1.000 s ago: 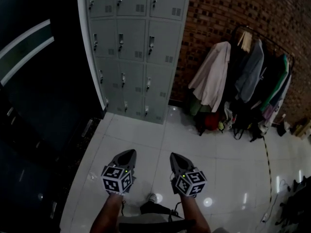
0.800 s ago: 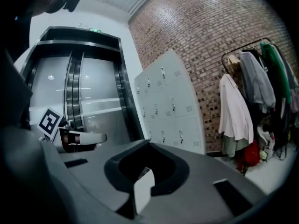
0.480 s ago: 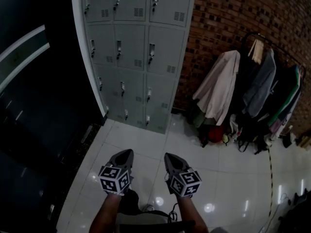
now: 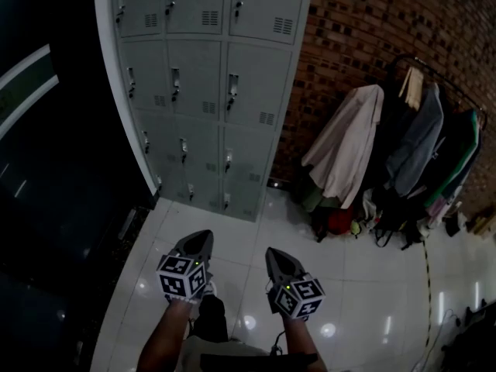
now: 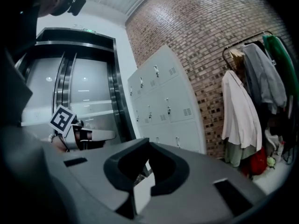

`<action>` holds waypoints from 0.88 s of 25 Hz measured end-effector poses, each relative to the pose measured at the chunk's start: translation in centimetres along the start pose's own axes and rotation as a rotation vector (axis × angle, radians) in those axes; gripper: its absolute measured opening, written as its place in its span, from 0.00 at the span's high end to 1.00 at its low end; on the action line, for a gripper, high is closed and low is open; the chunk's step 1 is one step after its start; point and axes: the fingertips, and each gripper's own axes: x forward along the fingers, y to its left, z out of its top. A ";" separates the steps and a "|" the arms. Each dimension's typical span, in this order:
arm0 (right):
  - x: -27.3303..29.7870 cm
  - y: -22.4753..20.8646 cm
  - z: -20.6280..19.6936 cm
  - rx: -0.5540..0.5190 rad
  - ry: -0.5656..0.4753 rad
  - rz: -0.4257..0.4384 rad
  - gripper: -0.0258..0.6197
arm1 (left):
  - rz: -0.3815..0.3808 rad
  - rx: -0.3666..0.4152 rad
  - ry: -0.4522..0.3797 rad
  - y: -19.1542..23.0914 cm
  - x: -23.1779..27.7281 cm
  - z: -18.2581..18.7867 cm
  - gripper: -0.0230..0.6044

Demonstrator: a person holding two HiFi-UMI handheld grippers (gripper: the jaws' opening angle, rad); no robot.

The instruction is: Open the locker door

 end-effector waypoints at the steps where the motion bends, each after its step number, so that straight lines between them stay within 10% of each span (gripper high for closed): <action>1: 1.0 -0.5 0.3 -0.010 0.003 -0.005 0.93 | -0.006 -0.004 -0.004 0.5 1.2 0.3 0.97; 22: 31.6 -3.9 10.0 -0.099 -0.035 -0.078 0.74 | -0.080 -0.019 -0.003 20.7 19.2 12.6 0.97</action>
